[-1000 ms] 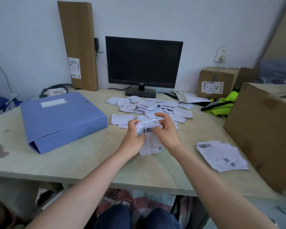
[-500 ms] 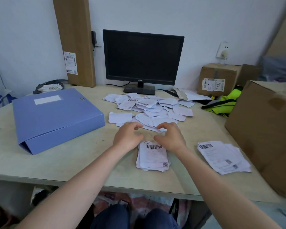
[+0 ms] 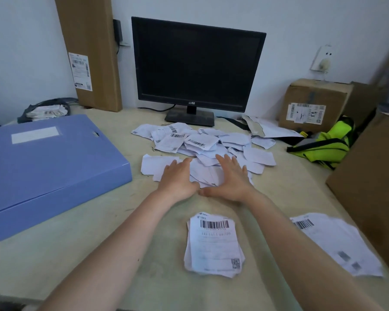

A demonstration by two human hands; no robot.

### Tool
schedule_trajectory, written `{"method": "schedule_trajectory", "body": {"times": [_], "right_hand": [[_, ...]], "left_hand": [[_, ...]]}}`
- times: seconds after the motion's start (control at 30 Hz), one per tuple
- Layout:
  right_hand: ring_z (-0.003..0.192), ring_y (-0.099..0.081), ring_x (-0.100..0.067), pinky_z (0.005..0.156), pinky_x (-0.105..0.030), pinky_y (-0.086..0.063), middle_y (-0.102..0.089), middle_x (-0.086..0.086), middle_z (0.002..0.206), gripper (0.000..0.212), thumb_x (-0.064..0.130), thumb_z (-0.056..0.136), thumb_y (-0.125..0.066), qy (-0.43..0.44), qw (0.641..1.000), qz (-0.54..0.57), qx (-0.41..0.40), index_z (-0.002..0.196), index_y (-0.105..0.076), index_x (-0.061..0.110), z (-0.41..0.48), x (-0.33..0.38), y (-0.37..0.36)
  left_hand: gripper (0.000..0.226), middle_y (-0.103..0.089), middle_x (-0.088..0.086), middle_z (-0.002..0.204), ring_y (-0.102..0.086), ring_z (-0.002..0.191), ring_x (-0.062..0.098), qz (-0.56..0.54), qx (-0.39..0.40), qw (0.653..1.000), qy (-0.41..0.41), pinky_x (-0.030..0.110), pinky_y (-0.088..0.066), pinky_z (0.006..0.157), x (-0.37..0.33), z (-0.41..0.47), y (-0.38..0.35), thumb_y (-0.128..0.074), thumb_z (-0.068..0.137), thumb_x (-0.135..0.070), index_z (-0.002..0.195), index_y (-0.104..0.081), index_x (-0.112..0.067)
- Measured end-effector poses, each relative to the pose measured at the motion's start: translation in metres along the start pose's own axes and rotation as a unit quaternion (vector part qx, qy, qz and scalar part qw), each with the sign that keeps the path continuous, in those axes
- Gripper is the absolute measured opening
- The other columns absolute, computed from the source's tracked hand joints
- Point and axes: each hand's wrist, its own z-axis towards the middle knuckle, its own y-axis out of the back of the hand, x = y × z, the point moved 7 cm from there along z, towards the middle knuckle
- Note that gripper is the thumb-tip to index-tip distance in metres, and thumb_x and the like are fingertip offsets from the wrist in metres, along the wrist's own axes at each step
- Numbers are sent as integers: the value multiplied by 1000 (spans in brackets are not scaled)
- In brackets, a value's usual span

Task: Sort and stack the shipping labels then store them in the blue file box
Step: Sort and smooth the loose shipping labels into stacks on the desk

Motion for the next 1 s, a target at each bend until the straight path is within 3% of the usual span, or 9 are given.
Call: {"method": "schedule_trajectory", "body": {"times": [0.13,0.23,0.33,0.47,0.6,0.8,0.9,1.0], "right_hand": [[150,-6,-15,118,-45,7,-17,7,161,120,67,61,-76,-9,999,19,34,154,-13,27,8,-5,-6],[149,-10,-14,118,-43,3,-21,10,160,112,66,63,-76,2,1000,16,26,153,-19,30,8,-4,-5],[146,-18,-11,121,-43,-1,-30,10,156,105,68,62,-75,23,999,31,-5,149,-29,32,6,-4,-4],[144,-23,-13,119,-41,-13,-35,10,154,94,67,67,-73,48,999,16,-13,146,-36,32,1,0,-2],[141,-29,-14,116,-34,-22,-38,12,151,85,63,72,-71,67,997,7,-25,145,-39,33,-6,5,1],[139,-35,-16,114,-35,-26,-44,10,148,75,60,78,-66,76,996,-4,-52,143,-42,31,-7,6,2],[137,-37,-16,113,-35,-28,-47,10,146,76,60,76,-66,73,995,-5,-67,143,-42,33,-6,6,3],[136,-38,-16,111,-35,-28,-48,10,144,82,60,71,-68,64,996,-7,-59,143,-41,34,-4,7,3]], "left_hand": [[77,-56,8,121,-45,121,32,2,-26,999,-38,40,-30,107,-3,14,3,-59,80,-23,150,-24,-20],[77,-58,6,108,-47,113,30,3,-40,998,-55,37,-33,102,-3,16,5,-58,80,-21,149,-25,-20],[78,-60,3,117,-44,120,27,0,-42,997,-64,38,-27,109,-3,14,8,-59,80,-22,150,-25,-23],[80,-51,0,136,-32,135,22,-50,23,997,-58,39,-4,120,3,7,10,-60,80,-15,150,-23,-28],[76,-50,-1,136,-35,132,17,-116,27,990,-69,45,-16,118,0,-1,12,-57,81,-6,147,-29,-30],[74,-58,-9,121,-44,124,14,-171,-11,983,-70,42,-20,117,11,7,5,-58,81,-4,143,-34,-36],[59,-63,-15,110,-51,113,14,-150,-96,982,-64,34,-40,100,14,10,8,-59,84,-9,135,-47,-35],[33,-64,-17,97,-59,99,9,-146,-148,975,-78,35,-48,90,13,12,12,-63,80,-15,108,-65,-33]]}}
